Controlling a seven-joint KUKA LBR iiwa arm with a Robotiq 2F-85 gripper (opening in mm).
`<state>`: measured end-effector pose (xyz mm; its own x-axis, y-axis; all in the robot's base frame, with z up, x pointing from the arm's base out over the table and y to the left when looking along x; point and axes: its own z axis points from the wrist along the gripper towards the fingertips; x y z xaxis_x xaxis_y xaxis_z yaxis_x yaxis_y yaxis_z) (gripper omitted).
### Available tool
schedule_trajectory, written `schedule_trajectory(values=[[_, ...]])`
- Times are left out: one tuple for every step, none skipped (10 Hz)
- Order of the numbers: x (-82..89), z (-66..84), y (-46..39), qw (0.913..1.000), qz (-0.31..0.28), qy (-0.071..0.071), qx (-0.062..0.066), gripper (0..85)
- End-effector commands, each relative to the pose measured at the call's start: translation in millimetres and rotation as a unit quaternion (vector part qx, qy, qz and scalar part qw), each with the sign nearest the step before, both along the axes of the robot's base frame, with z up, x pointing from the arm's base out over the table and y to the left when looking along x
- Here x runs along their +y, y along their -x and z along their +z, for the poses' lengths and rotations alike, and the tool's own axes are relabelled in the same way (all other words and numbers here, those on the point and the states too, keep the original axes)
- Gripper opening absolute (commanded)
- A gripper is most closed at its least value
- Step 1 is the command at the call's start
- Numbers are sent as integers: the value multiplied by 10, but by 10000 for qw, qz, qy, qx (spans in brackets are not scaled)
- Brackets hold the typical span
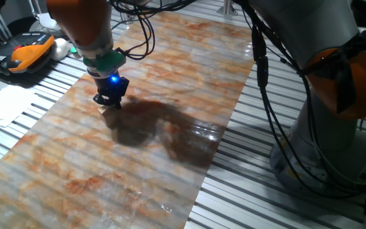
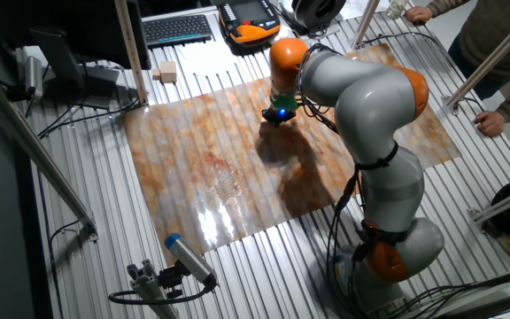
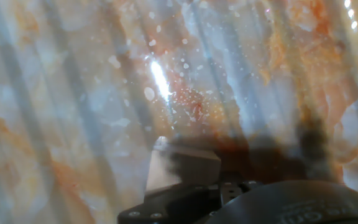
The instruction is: Use the gripper to push the small block from left to right
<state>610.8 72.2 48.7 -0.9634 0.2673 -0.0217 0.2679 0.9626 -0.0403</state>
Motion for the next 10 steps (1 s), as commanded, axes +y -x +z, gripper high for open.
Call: schedule_trajectory(values=[[2, -1, 1, 10000, 6, -33, 14, 0], [2, -1, 1, 10000, -8, -58, 21, 0], [2, -1, 1, 9999, -30, -136, 13, 0], [2, -1, 1, 9998, -37, -216, 12, 0], [27, -14, -35, 9994, -59, -335, 11, 0], [80, -24, -66, 9994, -90, -347, -3, 0], [152, -26, -95, 9994, -127, -317, -25, 0], [239, -6, -135, 9993, -189, -322, -11, 0], [322, 20, -164, 9991, -258, -333, -5, 0], [395, 27, -181, 9988, -320, -366, -5, 0]])
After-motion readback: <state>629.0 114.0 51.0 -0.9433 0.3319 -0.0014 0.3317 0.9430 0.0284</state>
